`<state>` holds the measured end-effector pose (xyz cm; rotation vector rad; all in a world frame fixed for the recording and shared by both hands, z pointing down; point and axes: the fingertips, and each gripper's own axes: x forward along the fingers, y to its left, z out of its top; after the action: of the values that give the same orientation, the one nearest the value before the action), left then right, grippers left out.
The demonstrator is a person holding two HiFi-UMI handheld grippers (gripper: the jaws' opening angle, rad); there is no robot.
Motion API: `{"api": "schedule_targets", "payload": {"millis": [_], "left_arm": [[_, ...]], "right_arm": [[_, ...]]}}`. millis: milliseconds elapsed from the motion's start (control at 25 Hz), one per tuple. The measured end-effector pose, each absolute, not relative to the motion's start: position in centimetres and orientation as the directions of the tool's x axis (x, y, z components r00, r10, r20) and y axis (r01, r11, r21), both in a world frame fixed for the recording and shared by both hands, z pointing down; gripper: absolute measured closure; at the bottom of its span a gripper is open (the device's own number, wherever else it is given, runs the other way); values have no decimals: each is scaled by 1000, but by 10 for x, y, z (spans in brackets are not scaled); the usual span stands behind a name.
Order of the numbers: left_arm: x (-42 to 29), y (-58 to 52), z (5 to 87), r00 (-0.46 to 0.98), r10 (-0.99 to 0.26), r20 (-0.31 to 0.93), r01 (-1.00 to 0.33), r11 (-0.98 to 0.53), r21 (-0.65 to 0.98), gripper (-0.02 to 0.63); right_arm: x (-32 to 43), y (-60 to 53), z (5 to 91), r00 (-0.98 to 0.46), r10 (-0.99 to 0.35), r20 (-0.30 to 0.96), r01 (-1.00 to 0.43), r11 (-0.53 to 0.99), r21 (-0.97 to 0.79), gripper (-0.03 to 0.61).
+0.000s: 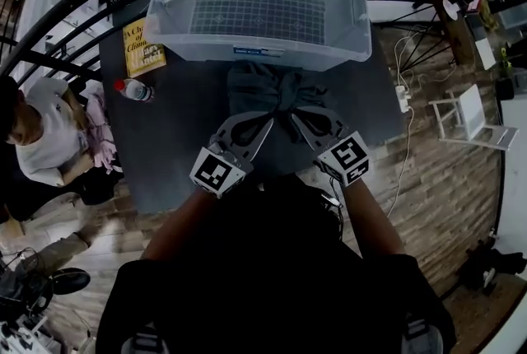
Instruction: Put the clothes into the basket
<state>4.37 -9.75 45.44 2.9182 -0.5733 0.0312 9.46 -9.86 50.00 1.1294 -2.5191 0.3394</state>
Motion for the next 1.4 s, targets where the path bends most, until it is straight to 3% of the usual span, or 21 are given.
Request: {"api": "schedule_targets", "payload": {"millis": [320,760,1200,1400], "left_arm": [[55,-119,489,907,-412,86,-421,-894,154,611],[69,-163,517,882,-458,107,-469,-872,136,611],[75,-173,558,860,-495,125,-510,-847,152,611],[74,-164,575,857,-496,136,-513,-847,141,611]], "right_arm": [[104,-119,572,-597,-532,600,-692,721,-49,560],[117,-157,637,-559,-351,752,-601,796,-75,557],[117,-160,697,-469,-149,870,-491,863,-117,341],[110,-148,719,-448,-91,889,-455,879,-140,287]]}}
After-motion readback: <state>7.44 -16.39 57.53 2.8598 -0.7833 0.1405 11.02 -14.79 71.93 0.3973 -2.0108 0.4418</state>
